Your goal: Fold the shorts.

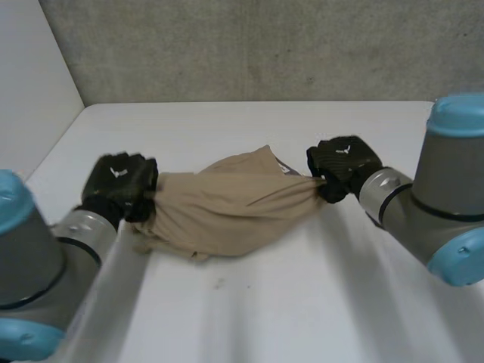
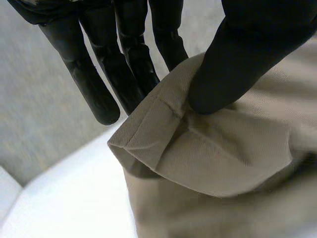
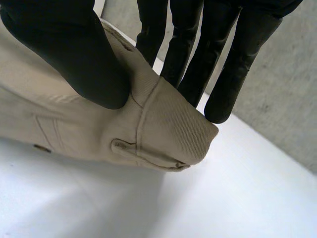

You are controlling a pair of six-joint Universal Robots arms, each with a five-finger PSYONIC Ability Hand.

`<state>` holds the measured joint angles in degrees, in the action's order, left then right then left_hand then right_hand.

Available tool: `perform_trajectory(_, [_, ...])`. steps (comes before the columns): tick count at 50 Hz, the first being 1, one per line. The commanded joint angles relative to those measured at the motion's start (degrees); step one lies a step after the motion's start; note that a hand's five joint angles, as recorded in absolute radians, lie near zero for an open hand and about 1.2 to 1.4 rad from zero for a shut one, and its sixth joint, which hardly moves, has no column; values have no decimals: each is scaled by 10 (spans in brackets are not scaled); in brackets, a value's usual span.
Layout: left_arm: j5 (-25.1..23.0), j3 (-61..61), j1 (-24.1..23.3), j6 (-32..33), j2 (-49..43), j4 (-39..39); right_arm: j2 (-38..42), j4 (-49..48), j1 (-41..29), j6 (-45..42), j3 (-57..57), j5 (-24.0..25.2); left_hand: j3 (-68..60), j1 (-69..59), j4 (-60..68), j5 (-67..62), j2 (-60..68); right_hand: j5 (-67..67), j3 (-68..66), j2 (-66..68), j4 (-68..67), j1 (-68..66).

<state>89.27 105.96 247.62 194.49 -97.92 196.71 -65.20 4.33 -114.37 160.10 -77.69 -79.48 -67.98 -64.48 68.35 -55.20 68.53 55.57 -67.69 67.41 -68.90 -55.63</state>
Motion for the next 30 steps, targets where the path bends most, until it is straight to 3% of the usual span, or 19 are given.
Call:
perform_trajectory(1, [-73,-61,3,-4,139,-136,-83,38,-5,-96,37,-2,-120,-155,116,-148,115,144,-123,126,-111,-244])
perform_trajectory(6, [-103,-190,15,-6,185,-258,-144,38,-4,-113,107,-7,-120,-155,116,-148,115,144,-123,126,-111,-244])
perform_trajectory(11, [-106,-318,48,-6,186,-331,-178,38,1,-111,176,-6,-120,-155,116,-148,115,144,-123,126,-111,-244])
perform_trajectory(20, [-111,-366,118,-12,140,-339,-144,65,-2,-113,202,-14,-120,-155,116,-148,115,144,-123,126,-111,-244])
perform_trajectory(30, [-121,-321,93,-27,-38,-341,-40,81,-4,-113,168,-15,-120,-155,116,-148,115,144,-123,126,-111,-244])
